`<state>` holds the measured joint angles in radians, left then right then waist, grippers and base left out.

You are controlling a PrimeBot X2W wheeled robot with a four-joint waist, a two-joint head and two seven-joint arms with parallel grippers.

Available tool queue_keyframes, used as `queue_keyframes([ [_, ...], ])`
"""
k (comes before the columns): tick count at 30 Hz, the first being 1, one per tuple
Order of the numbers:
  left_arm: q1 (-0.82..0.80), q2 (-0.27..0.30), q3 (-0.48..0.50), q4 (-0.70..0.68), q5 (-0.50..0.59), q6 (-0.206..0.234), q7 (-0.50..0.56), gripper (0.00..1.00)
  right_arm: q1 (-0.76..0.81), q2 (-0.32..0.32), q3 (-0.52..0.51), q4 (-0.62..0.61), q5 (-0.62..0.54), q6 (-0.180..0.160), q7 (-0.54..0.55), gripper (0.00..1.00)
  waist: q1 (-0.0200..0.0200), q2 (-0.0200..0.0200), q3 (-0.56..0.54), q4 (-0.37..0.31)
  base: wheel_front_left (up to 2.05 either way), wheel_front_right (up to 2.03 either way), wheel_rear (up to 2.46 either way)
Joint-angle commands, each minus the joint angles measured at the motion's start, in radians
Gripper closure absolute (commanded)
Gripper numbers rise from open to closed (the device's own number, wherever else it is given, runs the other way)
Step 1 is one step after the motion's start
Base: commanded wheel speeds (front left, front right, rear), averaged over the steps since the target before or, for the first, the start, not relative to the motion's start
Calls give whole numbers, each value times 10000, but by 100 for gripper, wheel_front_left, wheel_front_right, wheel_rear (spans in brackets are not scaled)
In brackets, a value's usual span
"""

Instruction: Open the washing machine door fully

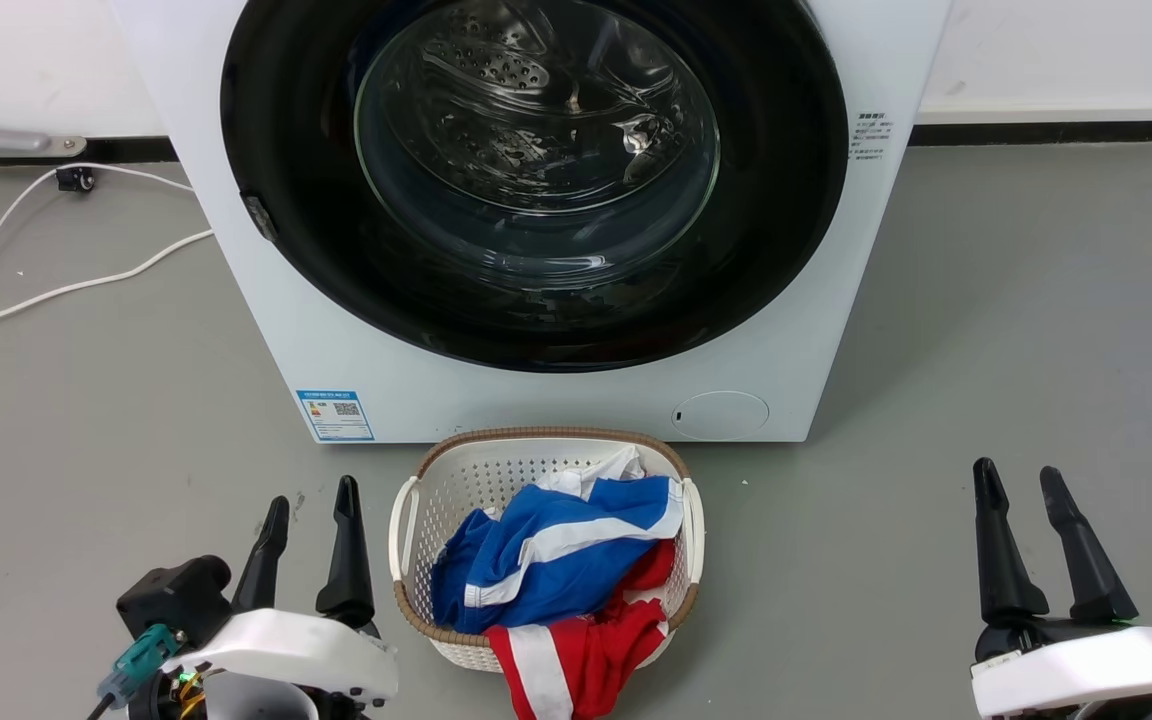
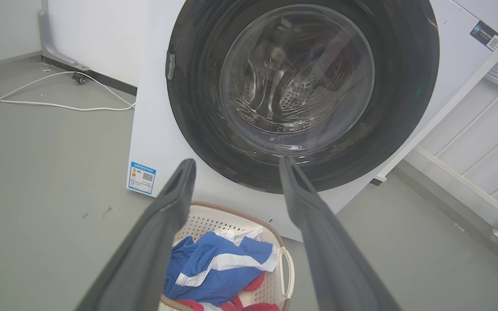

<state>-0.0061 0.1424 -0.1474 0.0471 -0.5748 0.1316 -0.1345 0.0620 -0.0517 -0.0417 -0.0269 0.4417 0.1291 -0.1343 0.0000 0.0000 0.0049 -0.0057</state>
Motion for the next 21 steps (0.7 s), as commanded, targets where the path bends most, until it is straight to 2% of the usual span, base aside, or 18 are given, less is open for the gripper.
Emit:
queue_keyframes([
  [1, -22, 68, -25, -161, 239, -19, -78, 0, -14, -8, 2, -187, -243, 20, -96, 0, 0, 0, -3, -1, 0, 0, 0],
  [13, 149, -41, -93, -253, 1401, -61, -387, 0, 211, -2, -6, -527, -1103, 22, -395, 0, 0, 0, -10, -7, 0, 0, 0],
  [21, 298, -180, 32, -341, 2038, -257, -570, 0, 356, 3, -26, -730, -1682, 22, -583, 0, 0, 0, -3, -24, 0, 0, 0],
])
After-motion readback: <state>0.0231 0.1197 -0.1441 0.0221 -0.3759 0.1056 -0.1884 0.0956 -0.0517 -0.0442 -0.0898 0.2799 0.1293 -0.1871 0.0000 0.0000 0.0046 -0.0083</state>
